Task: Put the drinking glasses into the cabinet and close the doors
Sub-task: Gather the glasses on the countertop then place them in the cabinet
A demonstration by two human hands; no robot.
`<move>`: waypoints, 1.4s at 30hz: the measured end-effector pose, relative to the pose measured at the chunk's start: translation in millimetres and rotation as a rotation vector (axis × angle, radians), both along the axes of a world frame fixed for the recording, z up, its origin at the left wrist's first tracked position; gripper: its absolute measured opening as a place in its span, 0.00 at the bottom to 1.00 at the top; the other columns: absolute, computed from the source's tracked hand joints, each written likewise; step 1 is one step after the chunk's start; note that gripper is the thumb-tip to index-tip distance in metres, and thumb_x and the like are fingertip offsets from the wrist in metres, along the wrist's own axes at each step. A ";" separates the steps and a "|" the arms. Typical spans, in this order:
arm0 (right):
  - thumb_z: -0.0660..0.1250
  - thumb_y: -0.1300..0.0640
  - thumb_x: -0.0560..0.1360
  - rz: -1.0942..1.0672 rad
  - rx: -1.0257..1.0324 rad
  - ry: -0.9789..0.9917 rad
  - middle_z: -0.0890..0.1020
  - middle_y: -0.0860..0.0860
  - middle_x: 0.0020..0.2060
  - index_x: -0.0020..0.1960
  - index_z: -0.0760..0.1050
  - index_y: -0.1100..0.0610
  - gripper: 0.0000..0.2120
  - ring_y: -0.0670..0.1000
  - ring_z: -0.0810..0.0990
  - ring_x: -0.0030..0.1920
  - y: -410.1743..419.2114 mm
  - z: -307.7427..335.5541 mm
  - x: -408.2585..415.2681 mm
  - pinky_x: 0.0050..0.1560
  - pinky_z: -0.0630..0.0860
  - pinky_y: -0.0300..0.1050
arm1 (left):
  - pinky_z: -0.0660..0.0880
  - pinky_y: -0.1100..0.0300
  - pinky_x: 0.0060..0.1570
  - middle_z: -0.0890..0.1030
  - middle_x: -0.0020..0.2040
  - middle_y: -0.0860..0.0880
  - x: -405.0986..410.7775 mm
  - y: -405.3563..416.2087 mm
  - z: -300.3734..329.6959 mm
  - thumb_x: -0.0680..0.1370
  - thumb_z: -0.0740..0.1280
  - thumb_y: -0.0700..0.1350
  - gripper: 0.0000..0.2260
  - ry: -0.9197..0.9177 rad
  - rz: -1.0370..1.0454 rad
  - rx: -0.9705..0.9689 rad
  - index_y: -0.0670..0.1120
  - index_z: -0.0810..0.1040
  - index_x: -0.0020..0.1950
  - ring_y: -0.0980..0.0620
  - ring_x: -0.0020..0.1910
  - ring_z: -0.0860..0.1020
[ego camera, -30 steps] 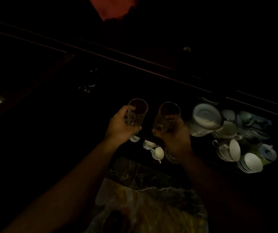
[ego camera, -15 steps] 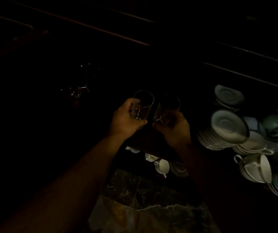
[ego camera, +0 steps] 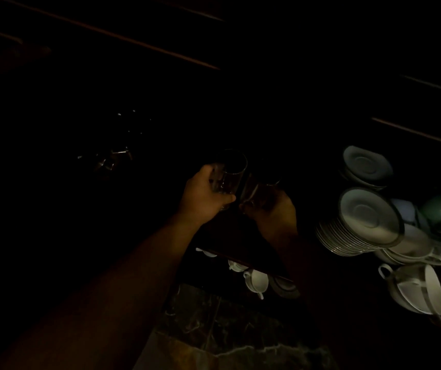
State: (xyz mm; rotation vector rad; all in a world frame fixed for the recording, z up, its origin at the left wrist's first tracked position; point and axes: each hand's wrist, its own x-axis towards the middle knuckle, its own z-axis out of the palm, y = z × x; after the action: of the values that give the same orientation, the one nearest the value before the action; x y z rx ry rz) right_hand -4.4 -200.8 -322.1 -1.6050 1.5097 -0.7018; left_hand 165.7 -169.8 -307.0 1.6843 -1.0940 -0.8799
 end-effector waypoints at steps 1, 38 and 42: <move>0.79 0.60 0.70 -0.006 0.003 -0.006 0.85 0.53 0.55 0.59 0.81 0.58 0.18 0.54 0.83 0.57 -0.8 -1.0 0.5 0.55 0.80 0.49 | 0.78 0.48 0.60 0.78 0.62 0.45 -0.3 -2.5 -0.6 0.67 0.80 0.36 0.30 0.002 0.003 0.002 0.42 0.73 0.67 0.45 0.60 0.79; 0.60 0.36 0.76 0.289 -0.345 0.541 0.79 0.43 0.53 0.56 0.75 0.45 0.16 0.47 0.78 0.53 250.2 378.9 -314.4 0.49 0.76 0.43 | 0.68 0.68 0.41 0.76 0.52 0.61 -260.6 239.5 369.0 0.77 0.61 0.61 0.11 -0.907 -0.444 -0.174 0.59 0.74 0.56 0.59 0.50 0.75; 0.64 0.40 0.77 0.177 -0.410 0.586 0.78 0.47 0.49 0.54 0.76 0.47 0.13 0.49 0.79 0.49 241.0 435.9 -378.3 0.45 0.78 0.46 | 0.76 0.57 0.46 0.77 0.52 0.56 -330.2 212.1 421.7 0.76 0.64 0.60 0.14 -0.919 -0.442 -0.290 0.55 0.76 0.57 0.54 0.52 0.76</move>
State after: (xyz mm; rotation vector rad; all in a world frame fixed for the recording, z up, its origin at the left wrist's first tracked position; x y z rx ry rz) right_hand -382.8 40.2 113.8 -2.3770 1.6602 -0.4790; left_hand -164.6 42.2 114.7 1.6306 -2.1491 -0.1196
